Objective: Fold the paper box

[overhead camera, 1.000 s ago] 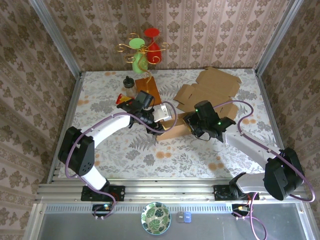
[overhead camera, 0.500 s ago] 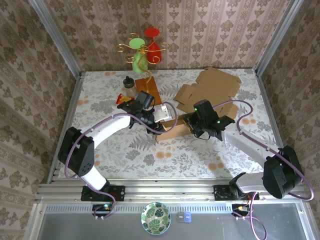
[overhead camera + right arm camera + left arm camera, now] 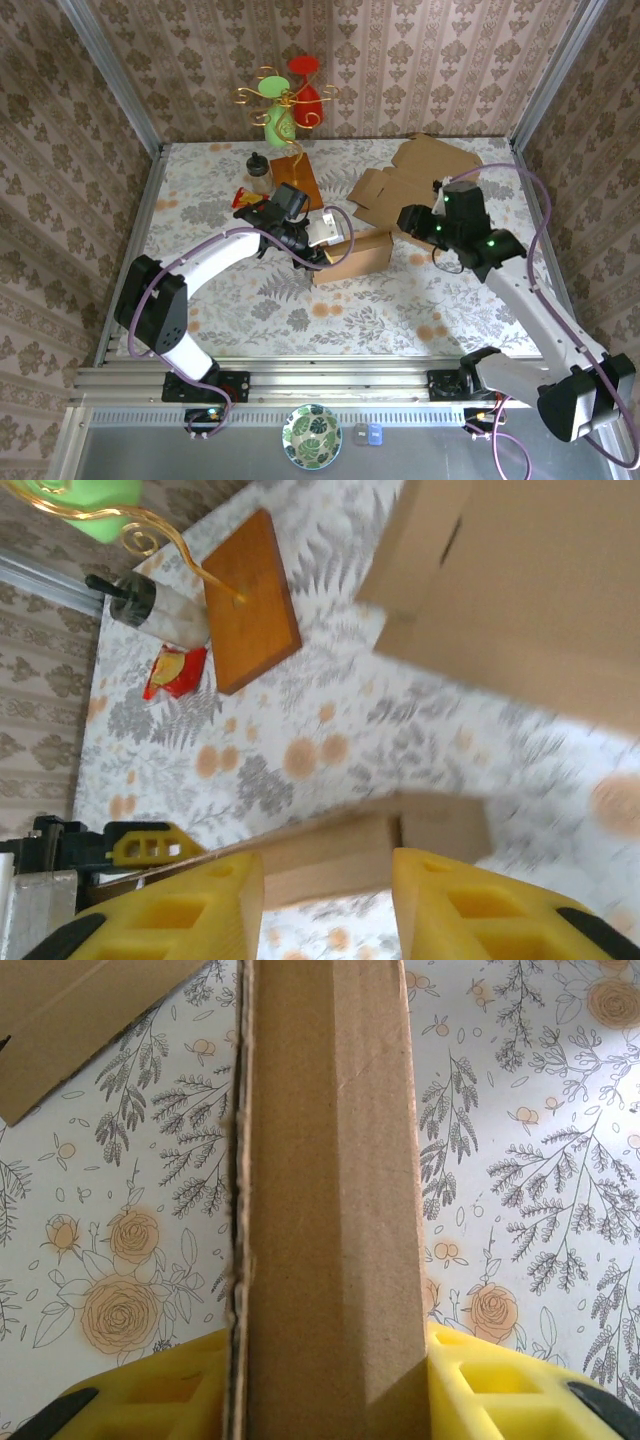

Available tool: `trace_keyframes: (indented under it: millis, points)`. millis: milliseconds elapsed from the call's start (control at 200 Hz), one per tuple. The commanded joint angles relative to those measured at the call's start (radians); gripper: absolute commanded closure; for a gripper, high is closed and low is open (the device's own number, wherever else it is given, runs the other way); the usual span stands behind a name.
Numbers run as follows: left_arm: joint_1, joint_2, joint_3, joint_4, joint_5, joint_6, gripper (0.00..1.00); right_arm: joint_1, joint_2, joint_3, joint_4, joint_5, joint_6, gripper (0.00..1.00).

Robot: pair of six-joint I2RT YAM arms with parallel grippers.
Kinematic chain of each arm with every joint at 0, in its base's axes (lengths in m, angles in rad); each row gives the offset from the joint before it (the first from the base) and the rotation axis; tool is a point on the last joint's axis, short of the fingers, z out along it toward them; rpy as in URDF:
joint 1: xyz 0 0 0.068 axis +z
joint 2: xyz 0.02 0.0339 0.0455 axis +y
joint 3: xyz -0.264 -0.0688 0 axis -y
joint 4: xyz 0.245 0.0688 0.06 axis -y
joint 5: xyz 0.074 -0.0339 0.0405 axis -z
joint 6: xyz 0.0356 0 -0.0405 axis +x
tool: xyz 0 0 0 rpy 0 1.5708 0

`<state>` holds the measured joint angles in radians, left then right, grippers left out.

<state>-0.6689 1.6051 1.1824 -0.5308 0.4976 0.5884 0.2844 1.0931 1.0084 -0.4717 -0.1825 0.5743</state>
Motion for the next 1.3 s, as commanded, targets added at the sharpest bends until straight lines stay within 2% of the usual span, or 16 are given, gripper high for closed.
trace_keyframes:
  millis: [0,120,240,430,545,760,940,1295]
  points:
    - [-0.005,-0.04,-0.016,-0.043,0.024,0.041,0.59,-0.016,0.03,0.055,-0.108,-0.084,-0.501,0.61]
    - [0.005,-0.053,-0.018,-0.062,0.029,0.057,0.59,-0.016,0.128,0.124,-0.197,-0.137,-0.661,0.61]
    - [0.016,-0.066,-0.024,-0.089,0.036,0.074,0.59,-0.014,0.219,0.189,-0.258,-0.157,-0.725,0.61]
    - [0.032,-0.09,-0.053,-0.104,0.036,0.086,0.59,0.002,0.273,0.212,-0.277,-0.219,-0.736,0.61]
    - [0.035,-0.089,-0.056,-0.101,0.038,0.083,0.59,0.034,0.292,0.219,-0.3,-0.217,-0.746,0.62]
    - [0.037,-0.082,-0.052,-0.097,0.041,0.079,0.59,0.031,0.339,0.207,-0.283,-0.221,-0.732,0.62]
    - [0.039,-0.08,-0.053,-0.096,0.041,0.078,0.59,0.03,0.375,0.242,-0.297,-0.226,-0.723,0.69]
    - [0.041,-0.08,-0.055,-0.089,0.039,0.069,0.59,0.031,0.35,0.258,-0.337,-0.189,-0.693,0.78]
